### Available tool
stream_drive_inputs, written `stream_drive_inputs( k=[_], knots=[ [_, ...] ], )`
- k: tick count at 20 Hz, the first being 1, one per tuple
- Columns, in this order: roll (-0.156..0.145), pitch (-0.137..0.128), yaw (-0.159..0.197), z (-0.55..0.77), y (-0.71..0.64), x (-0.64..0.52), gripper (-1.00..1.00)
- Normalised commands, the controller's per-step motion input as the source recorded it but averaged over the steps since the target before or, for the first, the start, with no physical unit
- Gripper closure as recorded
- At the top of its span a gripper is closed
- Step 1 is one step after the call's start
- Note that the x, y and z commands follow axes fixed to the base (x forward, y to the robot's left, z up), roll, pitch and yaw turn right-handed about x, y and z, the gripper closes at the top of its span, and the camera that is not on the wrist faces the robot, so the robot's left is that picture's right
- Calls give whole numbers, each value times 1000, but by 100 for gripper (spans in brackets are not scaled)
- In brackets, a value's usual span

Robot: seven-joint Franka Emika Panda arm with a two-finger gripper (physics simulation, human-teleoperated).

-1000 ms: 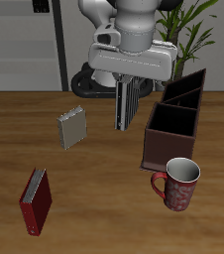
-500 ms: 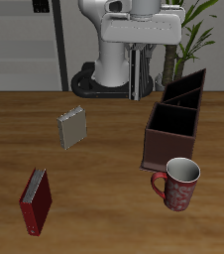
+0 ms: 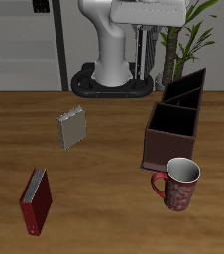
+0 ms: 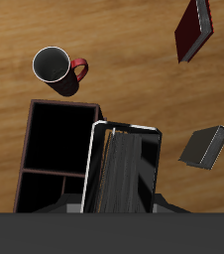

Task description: Place the striped book into the left desk caddy's left compartment

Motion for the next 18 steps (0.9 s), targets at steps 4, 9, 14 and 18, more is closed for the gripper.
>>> stream_drive_inputs(
  k=[4, 9, 14, 18],
  knots=[
    [-27, 26, -68, -242, 318, -482, 100],
    [12, 35, -2, -253, 229, -186, 100],
    [4, 36, 10, -262, 244, -409, 100],
    [5, -7, -4, -107, 207, -433, 100]
  ],
)
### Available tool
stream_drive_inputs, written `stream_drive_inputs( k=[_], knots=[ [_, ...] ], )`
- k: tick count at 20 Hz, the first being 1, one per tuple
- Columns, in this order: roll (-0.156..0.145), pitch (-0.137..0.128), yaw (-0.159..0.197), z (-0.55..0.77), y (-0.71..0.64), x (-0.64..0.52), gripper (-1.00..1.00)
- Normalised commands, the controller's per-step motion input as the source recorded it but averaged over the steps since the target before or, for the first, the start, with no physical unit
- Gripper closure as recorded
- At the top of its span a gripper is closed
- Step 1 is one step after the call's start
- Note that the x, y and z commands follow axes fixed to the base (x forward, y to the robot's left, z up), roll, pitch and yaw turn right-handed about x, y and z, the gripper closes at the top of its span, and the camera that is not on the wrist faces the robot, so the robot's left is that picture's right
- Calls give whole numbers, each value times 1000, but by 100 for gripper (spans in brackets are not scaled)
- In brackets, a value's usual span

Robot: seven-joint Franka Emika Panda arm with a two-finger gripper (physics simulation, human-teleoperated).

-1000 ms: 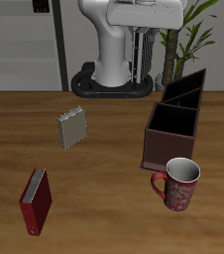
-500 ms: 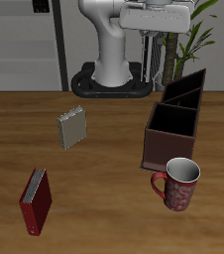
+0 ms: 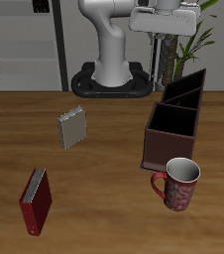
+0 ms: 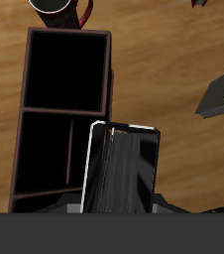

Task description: Place the striped book into the left desk caddy's left compartment

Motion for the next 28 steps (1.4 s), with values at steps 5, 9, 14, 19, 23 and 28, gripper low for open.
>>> stream_drive_inputs(
  k=[5, 9, 14, 19, 23, 28],
  knots=[
    [51, -3, 31, -163, 262, -394, 100],
    [22, 10, 9, -120, 145, -234, 100],
    [44, 1, 30, -250, 316, -417, 100],
    [34, -3, 6, -147, 186, -277, 100],
    [23, 6, 11, -124, 183, -178, 100],
    [56, 14, 25, -84, 242, -72, 100]
  ],
)
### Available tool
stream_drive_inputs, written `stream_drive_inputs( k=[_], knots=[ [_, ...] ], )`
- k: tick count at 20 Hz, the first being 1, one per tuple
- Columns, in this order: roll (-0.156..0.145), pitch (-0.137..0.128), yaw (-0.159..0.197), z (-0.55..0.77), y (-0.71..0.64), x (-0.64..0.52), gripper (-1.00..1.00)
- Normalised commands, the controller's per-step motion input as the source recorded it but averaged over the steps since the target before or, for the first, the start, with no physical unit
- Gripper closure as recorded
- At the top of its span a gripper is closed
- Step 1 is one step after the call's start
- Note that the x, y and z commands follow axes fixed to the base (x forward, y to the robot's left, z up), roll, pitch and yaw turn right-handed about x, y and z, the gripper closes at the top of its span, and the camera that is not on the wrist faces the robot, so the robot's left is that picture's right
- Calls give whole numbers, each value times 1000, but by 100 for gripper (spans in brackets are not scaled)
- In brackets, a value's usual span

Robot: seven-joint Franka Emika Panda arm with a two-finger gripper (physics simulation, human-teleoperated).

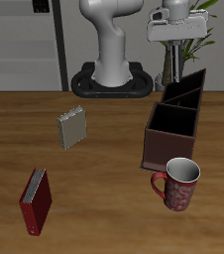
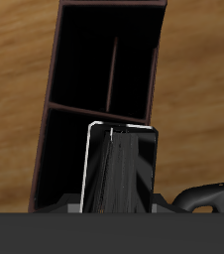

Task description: Place the striped book into the left desk caddy's left compartment

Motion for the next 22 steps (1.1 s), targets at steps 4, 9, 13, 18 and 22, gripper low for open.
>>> stream_drive_inputs(
  k=[4, 9, 13, 18, 22],
  knots=[
    [28, 5, 5, -50, 121, 2, 100],
    [24, 4, -6, -152, 41, 53, 100],
    [-11, 64, -37, -269, 9, 184, 100],
    [38, 23, -16, -270, 124, 32, 100],
    [31, 49, -14, -253, 120, 65, 100]
  ],
)
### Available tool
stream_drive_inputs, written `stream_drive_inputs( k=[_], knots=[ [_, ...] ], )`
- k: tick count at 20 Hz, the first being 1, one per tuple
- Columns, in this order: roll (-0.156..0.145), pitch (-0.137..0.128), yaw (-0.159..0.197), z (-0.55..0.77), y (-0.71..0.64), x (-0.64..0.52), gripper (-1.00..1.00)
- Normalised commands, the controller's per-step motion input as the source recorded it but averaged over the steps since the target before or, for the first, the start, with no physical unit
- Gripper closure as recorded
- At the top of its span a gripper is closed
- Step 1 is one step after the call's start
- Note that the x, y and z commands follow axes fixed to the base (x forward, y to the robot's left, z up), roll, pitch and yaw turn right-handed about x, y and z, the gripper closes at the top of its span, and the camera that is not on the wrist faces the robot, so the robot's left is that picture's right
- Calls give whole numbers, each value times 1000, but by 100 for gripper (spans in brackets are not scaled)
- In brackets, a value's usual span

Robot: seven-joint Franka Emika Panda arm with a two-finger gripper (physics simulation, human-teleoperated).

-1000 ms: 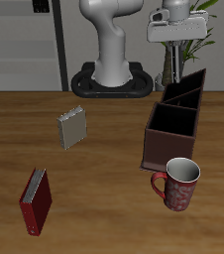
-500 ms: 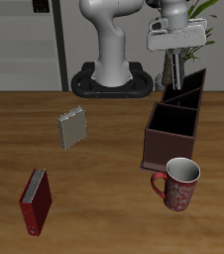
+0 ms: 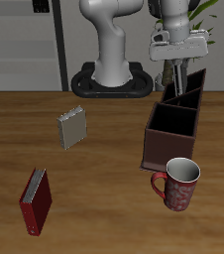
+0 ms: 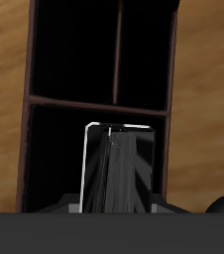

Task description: Place the striped book into the left desk caddy's left compartment

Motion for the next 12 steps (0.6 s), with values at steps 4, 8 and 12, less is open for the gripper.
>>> stream_drive_inputs(
  k=[4, 8, 12],
  knots=[
    [27, 55, -45, -280, 100, 46, 100],
    [46, 5, -17, -180, 101, -72, 100],
    [52, 102, 24, -519, 187, 76, 100]
  ],
)
